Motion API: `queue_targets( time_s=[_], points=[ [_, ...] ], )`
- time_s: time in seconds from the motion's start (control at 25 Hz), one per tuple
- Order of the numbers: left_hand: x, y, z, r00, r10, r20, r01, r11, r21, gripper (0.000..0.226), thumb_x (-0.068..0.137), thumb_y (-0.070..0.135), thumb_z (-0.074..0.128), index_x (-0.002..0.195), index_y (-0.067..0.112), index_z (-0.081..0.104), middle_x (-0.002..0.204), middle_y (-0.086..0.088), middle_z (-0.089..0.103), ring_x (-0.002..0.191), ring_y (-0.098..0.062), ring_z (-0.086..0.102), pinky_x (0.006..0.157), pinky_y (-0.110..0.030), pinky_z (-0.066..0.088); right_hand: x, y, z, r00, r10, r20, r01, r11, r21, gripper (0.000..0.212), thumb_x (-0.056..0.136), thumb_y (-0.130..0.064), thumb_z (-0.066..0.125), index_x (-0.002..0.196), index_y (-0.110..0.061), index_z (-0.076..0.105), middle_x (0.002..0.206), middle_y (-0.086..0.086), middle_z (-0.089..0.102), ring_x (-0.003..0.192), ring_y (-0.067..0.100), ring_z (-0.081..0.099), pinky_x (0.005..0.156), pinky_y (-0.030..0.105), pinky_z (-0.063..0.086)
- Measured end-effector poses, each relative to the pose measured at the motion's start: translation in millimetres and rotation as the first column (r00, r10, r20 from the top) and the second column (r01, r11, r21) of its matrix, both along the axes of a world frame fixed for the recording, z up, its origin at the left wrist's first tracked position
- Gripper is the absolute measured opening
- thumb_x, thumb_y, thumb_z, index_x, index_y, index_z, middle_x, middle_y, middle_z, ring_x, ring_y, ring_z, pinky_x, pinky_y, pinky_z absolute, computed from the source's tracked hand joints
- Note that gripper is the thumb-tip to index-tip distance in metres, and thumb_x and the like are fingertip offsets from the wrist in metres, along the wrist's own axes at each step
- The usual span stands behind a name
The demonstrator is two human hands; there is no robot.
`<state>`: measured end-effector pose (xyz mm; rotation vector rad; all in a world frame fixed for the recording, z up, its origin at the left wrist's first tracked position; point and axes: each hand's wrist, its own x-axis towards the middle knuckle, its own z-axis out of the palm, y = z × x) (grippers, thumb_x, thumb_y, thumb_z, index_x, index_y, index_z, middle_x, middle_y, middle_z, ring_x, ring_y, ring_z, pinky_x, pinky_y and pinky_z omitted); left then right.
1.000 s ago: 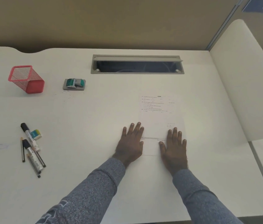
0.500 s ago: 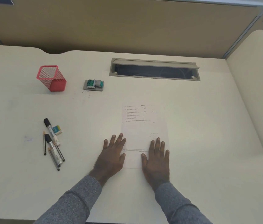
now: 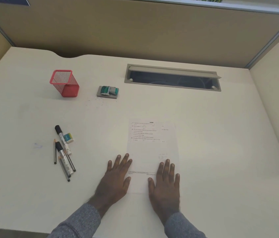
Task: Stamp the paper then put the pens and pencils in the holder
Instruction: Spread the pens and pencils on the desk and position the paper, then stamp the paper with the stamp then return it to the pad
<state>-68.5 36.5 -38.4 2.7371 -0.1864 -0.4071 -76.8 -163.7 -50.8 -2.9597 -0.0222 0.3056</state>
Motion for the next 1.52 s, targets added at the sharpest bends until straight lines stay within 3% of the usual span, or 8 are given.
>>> queue_targets(
  time_s=[0.08, 0.2, 0.4, 0.68, 1.0, 1.2, 1.4, 1.52],
  points=[
    [-1, -1, 3, 1.0, 0.002, 0.0, -0.002, 1.0, -0.012, 0.068, 0.087, 0.042, 0.015, 0.153, 0.026, 0.012, 0.159, 0.015, -0.008, 0.148, -0.013, -0.008, 0.119, -0.038, -0.008, -1, -1, 0, 1.0, 0.008, 0.002, -0.008, 1.0, -0.008, 0.069, 0.096, -0.049, 0.016, 0.148, -0.004, 0.025, 0.158, 0.016, 0.016, 0.145, 0.034, 0.017, 0.112, 0.054, 0.017],
    [1, 0, 9, 1.0, 0.021, 0.013, -0.02, 0.998, -0.062, 0.066, 0.089, 0.042, 0.014, 0.153, 0.027, 0.011, 0.159, 0.016, -0.01, 0.147, -0.006, -0.013, 0.12, -0.036, -0.008, 1, 0, 5, 1.0, 0.003, 0.007, -0.003, 1.0, -0.01, 0.071, 0.094, -0.05, 0.025, 0.149, -0.005, 0.024, 0.159, 0.016, 0.015, 0.145, 0.033, 0.015, 0.112, 0.055, 0.016],
    [65, 40, 26, 0.969, 0.179, 0.17, -0.15, 0.974, -0.17, 0.06, 0.093, 0.033, 0.031, 0.15, 0.019, 0.025, 0.161, 0.007, 0.009, 0.148, -0.009, 0.0, 0.119, -0.032, -0.007, 48, 12, 30, 0.998, -0.017, 0.061, 0.014, 0.999, 0.048, 0.068, 0.095, -0.047, 0.022, 0.15, -0.007, 0.021, 0.159, 0.014, 0.016, 0.146, 0.032, 0.013, 0.114, 0.055, 0.021],
    [192, 104, 55, 0.924, 0.238, 0.301, -0.252, 0.968, 0.008, 0.062, 0.092, 0.02, 0.044, 0.149, 0.007, 0.023, 0.161, -0.01, 0.015, 0.149, -0.027, 0.01, 0.12, -0.047, 0.006, 167, 67, 58, 0.974, 0.137, 0.18, -0.16, 0.98, 0.122, 0.063, 0.099, -0.04, 0.029, 0.152, -0.008, 0.013, 0.161, 0.013, 0.007, 0.147, 0.03, 0.003, 0.118, 0.044, 0.005],
    [247, 138, 46, 0.951, 0.239, 0.194, -0.257, 0.964, 0.073, 0.069, 0.092, 0.018, 0.046, 0.152, 0.011, 0.012, 0.163, -0.005, 0.007, 0.149, -0.025, 0.003, 0.121, -0.046, 0.005, 245, 137, 53, 0.958, 0.262, 0.113, -0.277, 0.95, 0.142, 0.062, 0.101, -0.037, 0.029, 0.152, -0.01, 0.007, 0.161, 0.01, 0.002, 0.147, 0.029, -0.001, 0.118, 0.04, 0.003],
    [278, 149, 58, 0.951, 0.291, 0.104, -0.294, 0.956, 0.012, 0.062, 0.087, 0.005, 0.044, 0.146, 0.016, 0.029, 0.155, -0.008, 0.03, 0.141, -0.035, 0.026, 0.113, -0.047, 0.026, 283, 172, 57, 0.961, 0.274, 0.024, -0.27, 0.926, 0.264, 0.057, 0.1, -0.018, 0.038, 0.151, -0.014, 0.015, 0.161, 0.004, 0.012, 0.147, 0.025, 0.008, 0.117, 0.04, 0.014],
    [299, 160, 54, 0.961, 0.26, 0.09, -0.257, 0.965, -0.051, 0.056, 0.087, 0.005, 0.048, 0.141, 0.016, 0.039, 0.142, -0.01, 0.049, 0.128, -0.029, 0.046, 0.103, -0.039, 0.039, 316, 194, 60, 0.979, 0.203, -0.014, -0.187, 0.924, 0.334, 0.058, 0.096, -0.013, 0.044, 0.149, -0.022, 0.022, 0.159, -0.001, 0.019, 0.138, 0.025, 0.03, 0.108, 0.044, 0.032],
    [308, 163, 52, 0.967, 0.238, 0.086, -0.232, 0.969, -0.082, 0.05, 0.085, 0.008, 0.053, 0.133, 0.019, 0.048, 0.129, -0.011, 0.058, 0.115, -0.03, 0.054, 0.092, -0.038, 0.045, 332, 201, 62, 0.985, 0.158, -0.075, -0.122, 0.928, 0.352, 0.046, 0.095, -0.012, 0.043, 0.14, -0.018, 0.039, 0.143, 0.006, 0.044, 0.123, 0.027, 0.047, 0.097, 0.039, 0.041]
  ],
)
